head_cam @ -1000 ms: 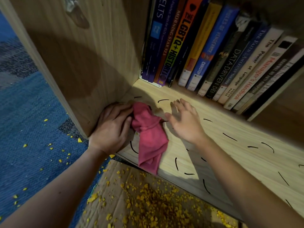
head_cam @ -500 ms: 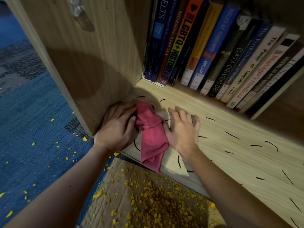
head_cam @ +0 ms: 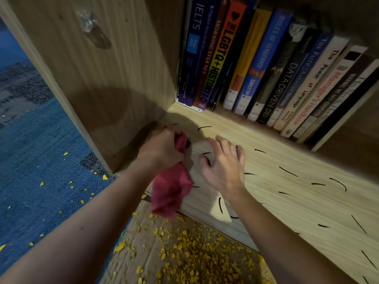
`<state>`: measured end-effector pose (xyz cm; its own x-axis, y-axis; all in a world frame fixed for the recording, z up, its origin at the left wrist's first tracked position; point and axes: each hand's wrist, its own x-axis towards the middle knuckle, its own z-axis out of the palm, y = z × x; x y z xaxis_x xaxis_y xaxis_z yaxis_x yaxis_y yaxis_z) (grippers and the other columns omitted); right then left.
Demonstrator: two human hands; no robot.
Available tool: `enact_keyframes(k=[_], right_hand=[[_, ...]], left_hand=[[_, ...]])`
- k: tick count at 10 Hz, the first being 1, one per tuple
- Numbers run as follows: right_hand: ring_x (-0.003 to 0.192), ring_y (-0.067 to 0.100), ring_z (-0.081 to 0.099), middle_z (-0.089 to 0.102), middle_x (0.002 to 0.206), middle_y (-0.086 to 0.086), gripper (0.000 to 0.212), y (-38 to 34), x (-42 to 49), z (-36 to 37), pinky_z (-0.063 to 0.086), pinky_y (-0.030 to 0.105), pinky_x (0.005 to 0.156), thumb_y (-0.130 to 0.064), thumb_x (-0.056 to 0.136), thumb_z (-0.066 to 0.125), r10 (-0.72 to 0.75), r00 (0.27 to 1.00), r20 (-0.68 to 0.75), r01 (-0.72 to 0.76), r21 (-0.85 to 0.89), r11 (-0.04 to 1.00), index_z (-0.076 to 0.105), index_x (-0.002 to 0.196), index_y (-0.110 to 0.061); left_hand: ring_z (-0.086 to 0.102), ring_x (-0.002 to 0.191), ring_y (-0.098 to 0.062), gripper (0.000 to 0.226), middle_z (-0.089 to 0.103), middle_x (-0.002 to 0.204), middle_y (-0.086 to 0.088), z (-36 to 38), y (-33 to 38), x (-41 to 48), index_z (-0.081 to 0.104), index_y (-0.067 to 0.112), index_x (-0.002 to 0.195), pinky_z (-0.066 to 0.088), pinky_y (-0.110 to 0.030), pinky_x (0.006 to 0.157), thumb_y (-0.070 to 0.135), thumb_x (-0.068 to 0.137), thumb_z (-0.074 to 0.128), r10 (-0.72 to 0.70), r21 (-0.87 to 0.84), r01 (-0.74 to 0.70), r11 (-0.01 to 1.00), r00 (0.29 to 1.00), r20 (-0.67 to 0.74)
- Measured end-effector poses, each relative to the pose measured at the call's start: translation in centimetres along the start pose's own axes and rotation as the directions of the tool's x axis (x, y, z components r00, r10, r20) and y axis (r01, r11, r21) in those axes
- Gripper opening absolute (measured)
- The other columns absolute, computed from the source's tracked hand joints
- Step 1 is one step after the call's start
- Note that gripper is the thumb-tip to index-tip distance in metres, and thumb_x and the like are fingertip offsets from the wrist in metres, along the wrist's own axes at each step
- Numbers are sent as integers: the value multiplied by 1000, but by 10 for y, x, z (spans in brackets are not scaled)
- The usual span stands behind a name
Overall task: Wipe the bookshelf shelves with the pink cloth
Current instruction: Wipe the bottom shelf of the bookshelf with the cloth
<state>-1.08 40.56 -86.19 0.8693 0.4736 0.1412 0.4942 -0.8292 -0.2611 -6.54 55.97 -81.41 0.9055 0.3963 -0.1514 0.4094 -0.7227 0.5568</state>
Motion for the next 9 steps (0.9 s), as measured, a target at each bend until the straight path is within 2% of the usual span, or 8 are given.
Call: enact_keyframes(k=[1,2,3,4,5,6,7,9], right_hand=[[137,13,25,35,146,-5,58,1,1,1,1,41,116,-47,86,36,-1,1000,-1,1,-2,1000,41,139,-24],[136,14,28,39,143,-5,60,2,0,3,1,42,115,-47,83,35,-11,999,-37,11,12,1000,44,137,-24],[135,16,31,41,142,-4,65,3,1,6,2,43,115,-52,81,27,-13,998,-55,13,13,1000,47,135,-22],[136,15,29,39,144,-5,69,3,2,5,-1,42,115,-54,79,23,-12,999,-41,12,-8,1000,46,136,-22],[138,13,26,36,146,-6,64,2,1,2,-4,43,115,-51,80,30,5,1000,-2,-5,-10,1000,41,138,-26],[139,11,22,33,147,-8,54,2,1,1,-5,43,115,-47,88,40,4,1000,26,-4,-20,1000,38,139,-28],[138,11,21,32,147,-8,50,0,3,-2,-5,41,116,-43,92,43,38,999,36,-38,0,999,38,139,-28],[138,15,24,33,148,-4,45,-9,2,-22,-6,47,114,-36,97,29,78,980,181,-60,-101,993,39,140,-30]], left_hand=[[48,117,-30,44,52,127,-11,-9,0,20,57,18,124,40,-33,99,10,81,63,64,39,-57,998,981,-183],[48,112,-31,39,53,121,-12,-12,11,57,62,20,117,39,-34,94,1,83,54,178,118,-151,982,944,-276],[47,112,-31,41,52,124,-13,-4,9,81,60,20,117,35,-36,97,-1,83,49,243,232,-205,951,959,-147],[44,124,-31,44,49,133,-10,1,0,84,57,18,126,32,-37,105,0,87,46,248,245,-232,941,968,-34],[44,126,-26,50,49,136,-6,-7,-9,69,54,23,129,32,-29,105,-1,86,49,289,207,-302,931,953,90],[48,125,-23,62,54,133,-3,-13,-23,44,55,36,121,32,-18,100,-8,77,50,337,138,-355,925,932,137],[51,121,-23,56,57,131,-1,-9,-35,-6,62,32,122,39,-29,101,-1,78,49,264,137,-292,947,946,189],[46,124,-26,51,50,137,3,-9,-50,-61,60,25,126,39,-34,102,0,84,47,112,48,-105,993,977,-182]])
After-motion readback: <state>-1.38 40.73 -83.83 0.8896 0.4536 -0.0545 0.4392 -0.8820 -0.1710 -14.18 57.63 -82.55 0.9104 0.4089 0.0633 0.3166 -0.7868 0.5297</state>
